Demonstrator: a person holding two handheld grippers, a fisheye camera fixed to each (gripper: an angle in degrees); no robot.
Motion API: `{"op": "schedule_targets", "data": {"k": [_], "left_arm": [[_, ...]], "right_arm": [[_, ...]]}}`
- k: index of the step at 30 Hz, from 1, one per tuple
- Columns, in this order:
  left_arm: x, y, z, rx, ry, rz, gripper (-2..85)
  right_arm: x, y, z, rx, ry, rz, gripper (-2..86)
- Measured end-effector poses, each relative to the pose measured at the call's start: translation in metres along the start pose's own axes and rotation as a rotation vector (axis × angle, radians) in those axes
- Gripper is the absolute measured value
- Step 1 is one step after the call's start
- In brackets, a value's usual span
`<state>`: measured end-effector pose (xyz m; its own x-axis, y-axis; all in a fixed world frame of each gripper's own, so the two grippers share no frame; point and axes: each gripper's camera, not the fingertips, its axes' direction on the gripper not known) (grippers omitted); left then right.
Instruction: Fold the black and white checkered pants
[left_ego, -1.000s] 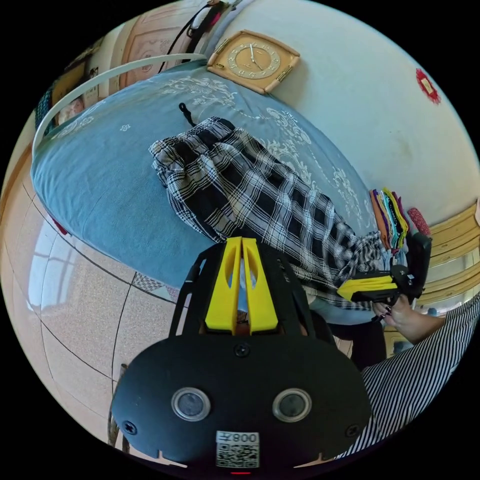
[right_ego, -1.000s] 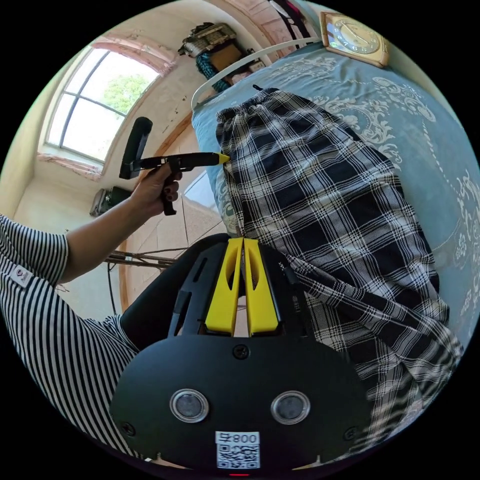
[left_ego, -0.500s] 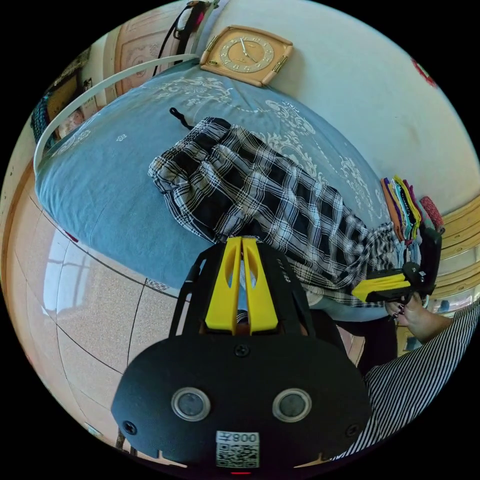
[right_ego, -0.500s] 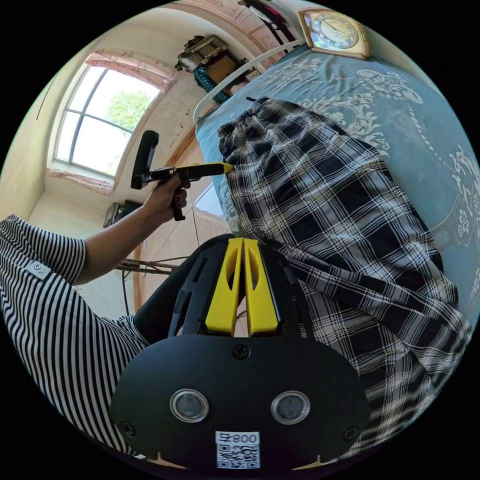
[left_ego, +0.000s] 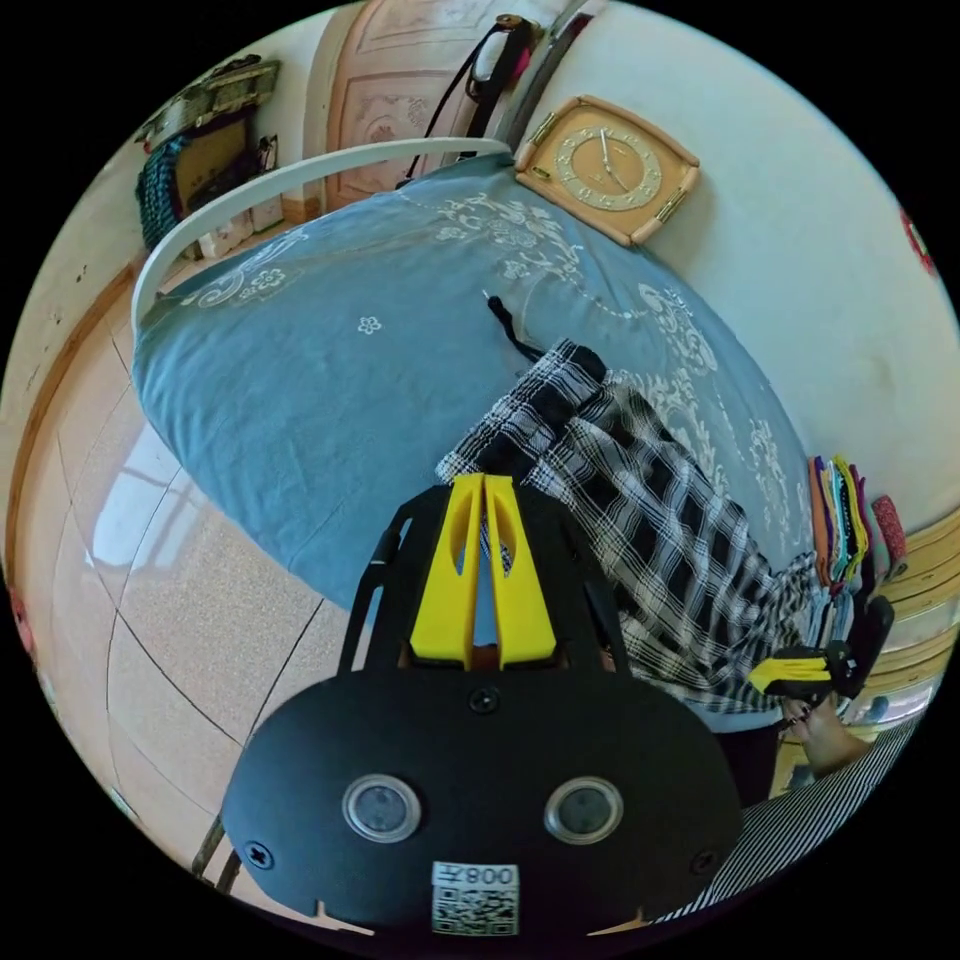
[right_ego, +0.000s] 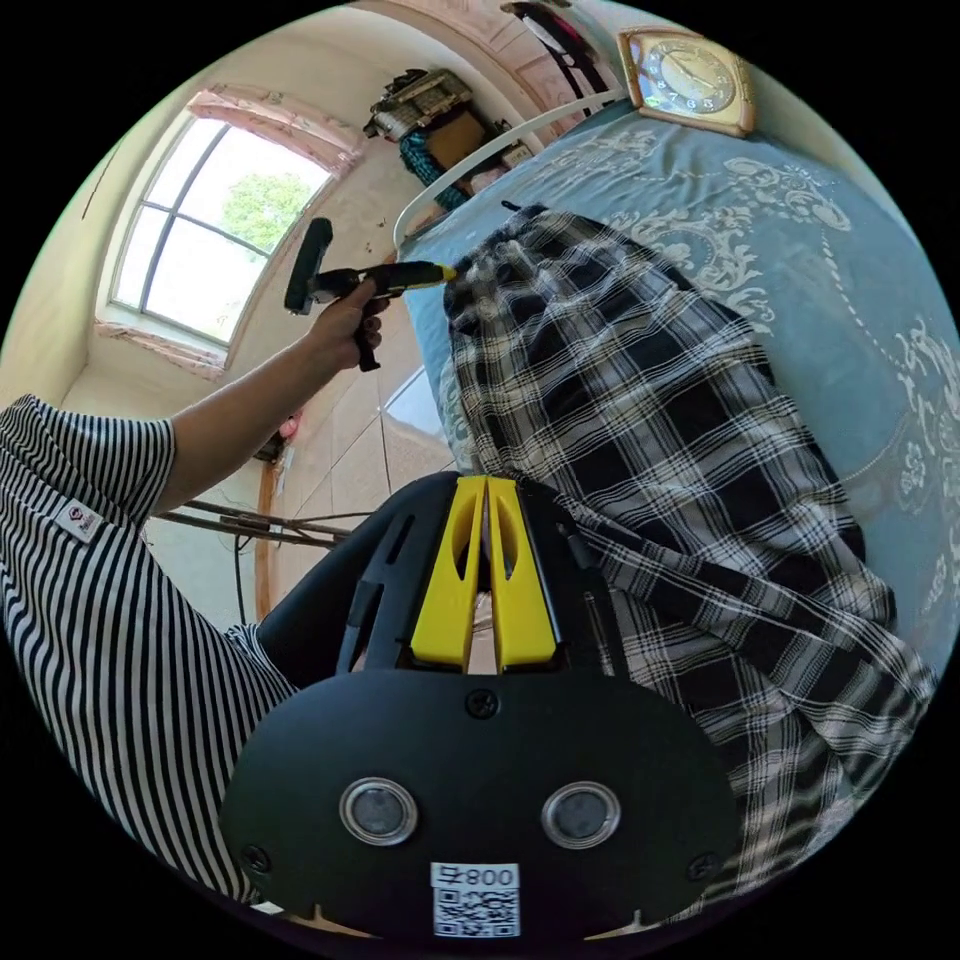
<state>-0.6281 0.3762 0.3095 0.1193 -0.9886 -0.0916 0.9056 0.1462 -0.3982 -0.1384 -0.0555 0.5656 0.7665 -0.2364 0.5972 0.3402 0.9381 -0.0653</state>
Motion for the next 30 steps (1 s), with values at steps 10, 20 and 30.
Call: {"op": "schedule_targets", "data": {"k": [10, 20, 30], "left_arm": [[0.103, 0.065, 0.06, -0.121, 0.2, 0.315, 0.2], [0.172, 0.083, 0.107, -0.167, 0.421, 0.492, 1.5], [0.31, 0.118, 0.202, -0.354, 0.503, 0.822, 6.2]], "right_arm": [[0.046, 0.024, -0.035, -0.016, 0.167, 0.12, 0.1], [0.054, 0.037, -0.057, -0.028, 0.176, 0.138, 0.2], [0.18, 0.1, -0.231, 0.156, 0.434, 0.484, 3.7]]}}
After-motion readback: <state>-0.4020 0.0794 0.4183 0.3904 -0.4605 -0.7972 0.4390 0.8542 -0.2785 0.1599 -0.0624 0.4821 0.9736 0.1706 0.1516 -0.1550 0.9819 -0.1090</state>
